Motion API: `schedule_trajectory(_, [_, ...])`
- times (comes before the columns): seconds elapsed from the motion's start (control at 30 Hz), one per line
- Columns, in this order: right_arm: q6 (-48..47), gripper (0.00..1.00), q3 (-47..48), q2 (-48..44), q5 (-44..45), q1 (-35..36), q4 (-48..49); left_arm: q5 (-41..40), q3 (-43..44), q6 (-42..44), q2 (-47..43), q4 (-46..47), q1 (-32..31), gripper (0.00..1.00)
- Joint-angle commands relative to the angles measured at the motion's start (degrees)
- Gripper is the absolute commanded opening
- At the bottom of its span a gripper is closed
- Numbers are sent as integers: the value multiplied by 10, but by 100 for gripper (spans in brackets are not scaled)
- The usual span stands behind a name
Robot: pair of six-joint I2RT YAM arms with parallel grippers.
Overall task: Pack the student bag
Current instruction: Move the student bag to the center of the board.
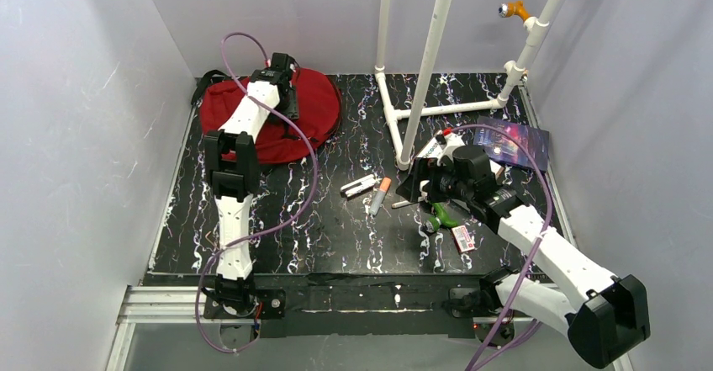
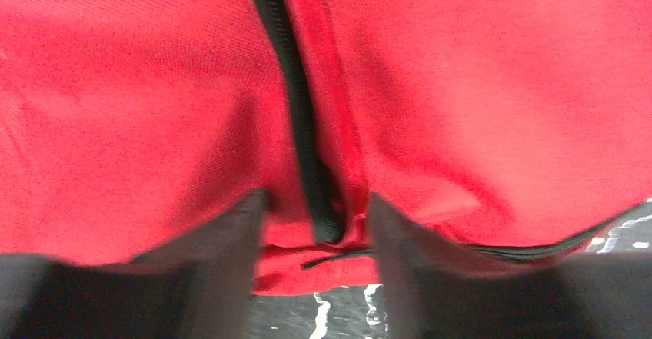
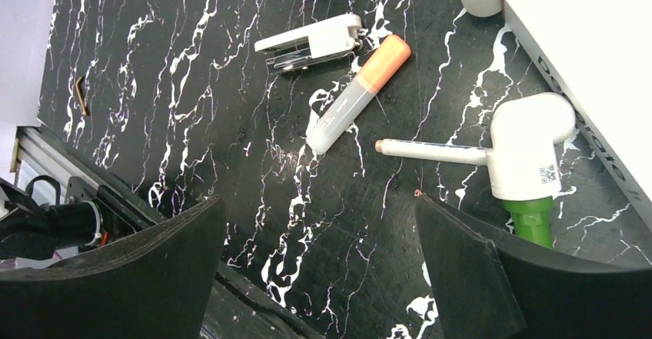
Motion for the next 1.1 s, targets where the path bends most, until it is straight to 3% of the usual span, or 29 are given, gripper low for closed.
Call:
schedule_trajectory(0.0, [7,100,5,20,-26,2,38,6,23,-6,13,-56,16,27])
schedule_trajectory(0.07, [-5,100,11,31,-37,3,40,25,3,-14,2,-66,25,0])
schedule_trajectory(0.23, [-56,100,36,75,-14,52,31,107,-163,-46,-139,-41,37,0])
schedule_trajectory(0.4, [-102,100,84,144,33,169,43,200,-332,-71,-302,-3,40,0])
schedule_trajectory(0.63, [-111,100,159,259,119,274,80,208,-507,-65,-481,5,42,0])
schedule_trajectory(0.77, [-98,100,195,330,182,327,132,234,-559,-57,-543,21,42,0])
schedule_trajectory(0.87, [-81,88,220,381,194,346,182,205,-575,-49,-571,19,42,0])
schedule_trajectory(1.07, [-65,84,255,458,266,398,207,205,-614,-40,-612,46,42,0])
